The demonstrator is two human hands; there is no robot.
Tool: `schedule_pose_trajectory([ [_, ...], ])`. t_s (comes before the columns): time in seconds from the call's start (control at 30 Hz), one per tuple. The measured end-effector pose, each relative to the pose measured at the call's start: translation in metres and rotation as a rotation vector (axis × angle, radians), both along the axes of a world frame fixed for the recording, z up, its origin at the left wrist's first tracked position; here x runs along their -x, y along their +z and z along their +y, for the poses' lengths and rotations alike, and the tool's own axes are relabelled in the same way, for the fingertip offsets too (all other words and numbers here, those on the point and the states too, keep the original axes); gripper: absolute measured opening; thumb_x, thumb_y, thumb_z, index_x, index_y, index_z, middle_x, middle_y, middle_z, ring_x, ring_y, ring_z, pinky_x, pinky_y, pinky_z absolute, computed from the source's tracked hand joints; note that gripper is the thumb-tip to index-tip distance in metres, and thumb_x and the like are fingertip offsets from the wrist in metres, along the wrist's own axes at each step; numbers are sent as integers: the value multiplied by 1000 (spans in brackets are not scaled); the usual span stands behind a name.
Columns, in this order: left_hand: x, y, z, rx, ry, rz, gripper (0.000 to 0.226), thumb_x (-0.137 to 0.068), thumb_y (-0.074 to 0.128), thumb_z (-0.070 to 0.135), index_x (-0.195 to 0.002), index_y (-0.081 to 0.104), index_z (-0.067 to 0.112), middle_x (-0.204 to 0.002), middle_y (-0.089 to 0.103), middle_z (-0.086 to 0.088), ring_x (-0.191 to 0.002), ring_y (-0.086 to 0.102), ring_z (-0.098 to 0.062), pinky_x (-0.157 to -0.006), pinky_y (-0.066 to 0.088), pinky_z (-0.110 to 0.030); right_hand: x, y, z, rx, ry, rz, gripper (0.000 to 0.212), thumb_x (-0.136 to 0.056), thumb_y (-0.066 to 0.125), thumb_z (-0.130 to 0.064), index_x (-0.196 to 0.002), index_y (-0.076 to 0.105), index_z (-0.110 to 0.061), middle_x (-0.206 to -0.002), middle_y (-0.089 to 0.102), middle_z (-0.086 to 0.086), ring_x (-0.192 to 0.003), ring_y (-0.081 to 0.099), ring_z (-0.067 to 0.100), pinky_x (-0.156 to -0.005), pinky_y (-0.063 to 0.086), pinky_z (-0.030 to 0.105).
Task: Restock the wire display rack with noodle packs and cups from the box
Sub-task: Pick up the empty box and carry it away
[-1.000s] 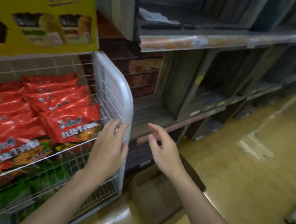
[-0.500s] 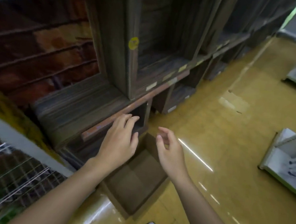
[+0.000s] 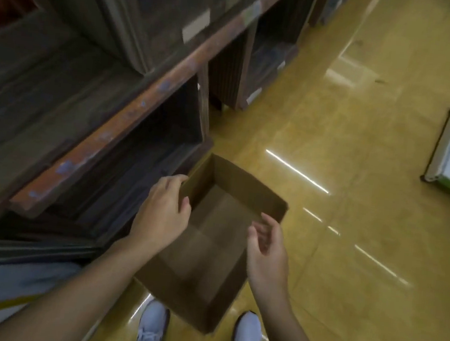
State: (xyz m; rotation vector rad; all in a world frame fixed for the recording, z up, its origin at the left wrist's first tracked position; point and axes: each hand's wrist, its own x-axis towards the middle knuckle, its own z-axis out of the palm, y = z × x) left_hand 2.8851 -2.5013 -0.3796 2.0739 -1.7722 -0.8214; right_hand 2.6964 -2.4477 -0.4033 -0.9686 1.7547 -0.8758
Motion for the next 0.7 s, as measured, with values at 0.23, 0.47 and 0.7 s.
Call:
schedule_pose_trajectory([
  [0.23, -45, -170, -18, -80, -26, -46, 43, -98, 51, 17, -139, 41, 16, -139, 43, -6, -126, 44, -21, -99, 40, -34, -14, -167, 7, -53, -49, 52, 47, -97, 56, -26, -142, 43, -27, -133, 57, -9, -123, 53, 6, -101, 50, 35],
  [0.47, -65, -263, -12, -168, -36, -120, 56, -97, 54, 17, -148, 31, 16, -149, 36, -10, -133, 41, -26, -102, 38, -35, -15, -250, 2, -95, -10, 209, 47, -98, 55, -28, -143, 42, -26, -140, 53, -6, -129, 48, 9, -107, 44, 35],
  [0.7, -71, -294, -28, -322, 56, -170, 74, -95, 54, 11, -154, 10, 19, -152, 32, -15, -131, 42, -33, -101, 42, -47, 14, -284, 16, -76, -97, 674, 47, -89, 59, 0, -133, 52, -13, -136, 51, 6, -129, 43, 21, -104, 36, 28],
])
